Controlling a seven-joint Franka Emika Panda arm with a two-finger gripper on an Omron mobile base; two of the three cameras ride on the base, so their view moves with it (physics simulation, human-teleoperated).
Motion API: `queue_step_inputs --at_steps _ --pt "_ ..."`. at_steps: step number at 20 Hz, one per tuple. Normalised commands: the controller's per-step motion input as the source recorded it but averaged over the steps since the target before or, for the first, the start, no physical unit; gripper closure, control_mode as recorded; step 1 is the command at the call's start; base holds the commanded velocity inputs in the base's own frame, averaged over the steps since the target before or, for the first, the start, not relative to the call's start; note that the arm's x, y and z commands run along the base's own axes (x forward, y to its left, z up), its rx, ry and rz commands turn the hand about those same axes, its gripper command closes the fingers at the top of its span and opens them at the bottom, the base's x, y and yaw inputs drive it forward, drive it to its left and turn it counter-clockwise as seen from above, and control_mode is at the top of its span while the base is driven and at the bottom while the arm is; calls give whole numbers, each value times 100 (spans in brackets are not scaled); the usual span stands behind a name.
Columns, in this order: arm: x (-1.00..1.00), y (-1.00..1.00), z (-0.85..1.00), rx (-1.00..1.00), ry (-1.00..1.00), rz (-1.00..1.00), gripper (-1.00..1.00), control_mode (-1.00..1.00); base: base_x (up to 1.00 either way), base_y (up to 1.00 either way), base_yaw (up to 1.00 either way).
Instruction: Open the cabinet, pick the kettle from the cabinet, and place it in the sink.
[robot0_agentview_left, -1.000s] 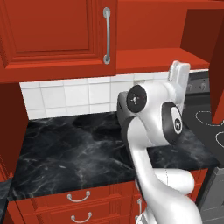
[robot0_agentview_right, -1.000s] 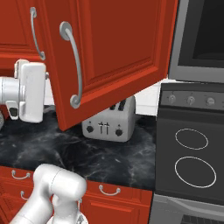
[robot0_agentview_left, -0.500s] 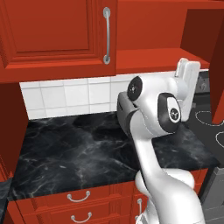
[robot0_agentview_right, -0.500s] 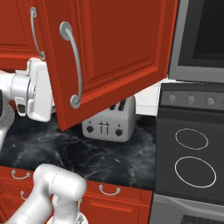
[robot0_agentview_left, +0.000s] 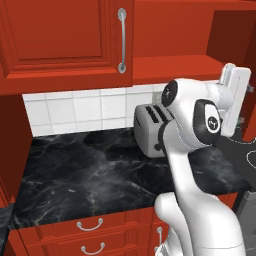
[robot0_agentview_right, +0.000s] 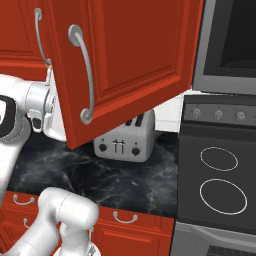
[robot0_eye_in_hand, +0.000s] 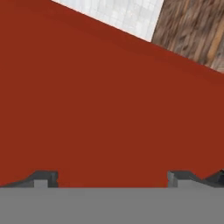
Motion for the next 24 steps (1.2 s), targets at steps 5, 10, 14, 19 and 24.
queue_step_inputs --at_steps 5,10,14,19,24 --pt "-22 -54 0 0 -9 -11 -100 -100 0 0 0" --pt "-24 -59 0 0 -6 -11 -100 -100 0 0 0" --pt "-21 -63 0 0 -5 -8 -100 -100 0 0 0" --pt "-19 -66 -1 2 -2 -5 -100 -100 0 0 0" --pt "-15 -63 -2 4 -1 0 -100 -100 0 0 0"
